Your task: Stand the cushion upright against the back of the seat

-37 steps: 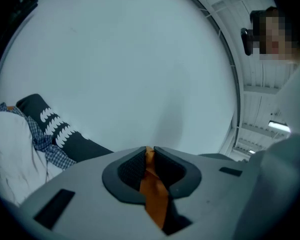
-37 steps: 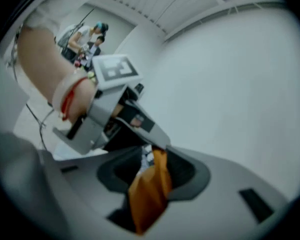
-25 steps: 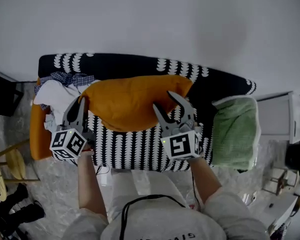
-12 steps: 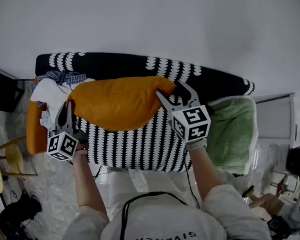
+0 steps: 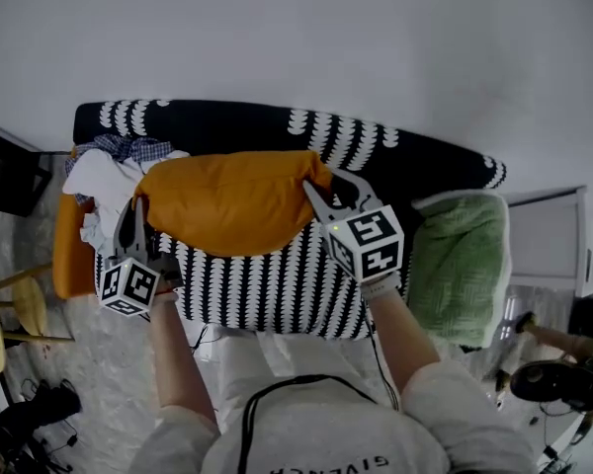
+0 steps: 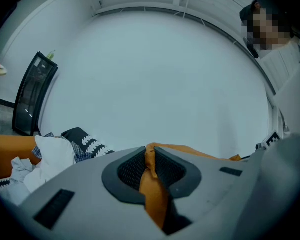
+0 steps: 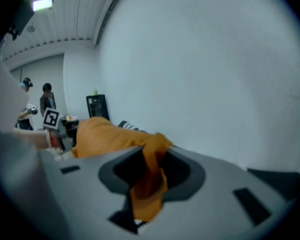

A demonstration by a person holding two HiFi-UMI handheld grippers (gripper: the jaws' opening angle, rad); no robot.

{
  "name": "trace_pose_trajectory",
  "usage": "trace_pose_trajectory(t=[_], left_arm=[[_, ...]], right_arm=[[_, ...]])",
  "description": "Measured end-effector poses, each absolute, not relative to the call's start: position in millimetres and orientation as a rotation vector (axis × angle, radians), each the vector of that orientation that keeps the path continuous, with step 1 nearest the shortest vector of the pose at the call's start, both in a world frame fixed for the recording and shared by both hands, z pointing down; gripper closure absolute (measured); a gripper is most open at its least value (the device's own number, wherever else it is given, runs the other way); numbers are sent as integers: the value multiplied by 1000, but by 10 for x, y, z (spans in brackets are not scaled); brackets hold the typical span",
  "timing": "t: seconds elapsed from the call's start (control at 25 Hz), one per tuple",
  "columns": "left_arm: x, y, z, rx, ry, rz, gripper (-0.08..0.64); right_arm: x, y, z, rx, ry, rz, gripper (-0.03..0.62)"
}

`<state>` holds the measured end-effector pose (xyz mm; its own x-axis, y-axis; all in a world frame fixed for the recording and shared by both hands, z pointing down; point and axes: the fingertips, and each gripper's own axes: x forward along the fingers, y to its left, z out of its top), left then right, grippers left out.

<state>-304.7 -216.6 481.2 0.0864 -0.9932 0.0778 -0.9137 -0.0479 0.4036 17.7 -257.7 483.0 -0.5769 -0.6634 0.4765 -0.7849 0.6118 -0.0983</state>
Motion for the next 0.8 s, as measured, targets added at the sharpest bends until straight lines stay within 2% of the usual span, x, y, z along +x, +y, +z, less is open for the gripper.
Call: trace_pose_trajectory(t=[0.28,0.44,0.8], left_arm=[[-3001,-2199,4618,2050,-1840,-426,490],[-2933,-2239,4432,2049,-1765,-548,491],[-2530,-2286,4394,2135,-1600,-534,491]], right_arm=[[181,-2557,4786,1169,-2417,388,527],[215,-2488,4723,1184,-2417,363,534],[631,-2435,4453,1332,-2406,378,544]])
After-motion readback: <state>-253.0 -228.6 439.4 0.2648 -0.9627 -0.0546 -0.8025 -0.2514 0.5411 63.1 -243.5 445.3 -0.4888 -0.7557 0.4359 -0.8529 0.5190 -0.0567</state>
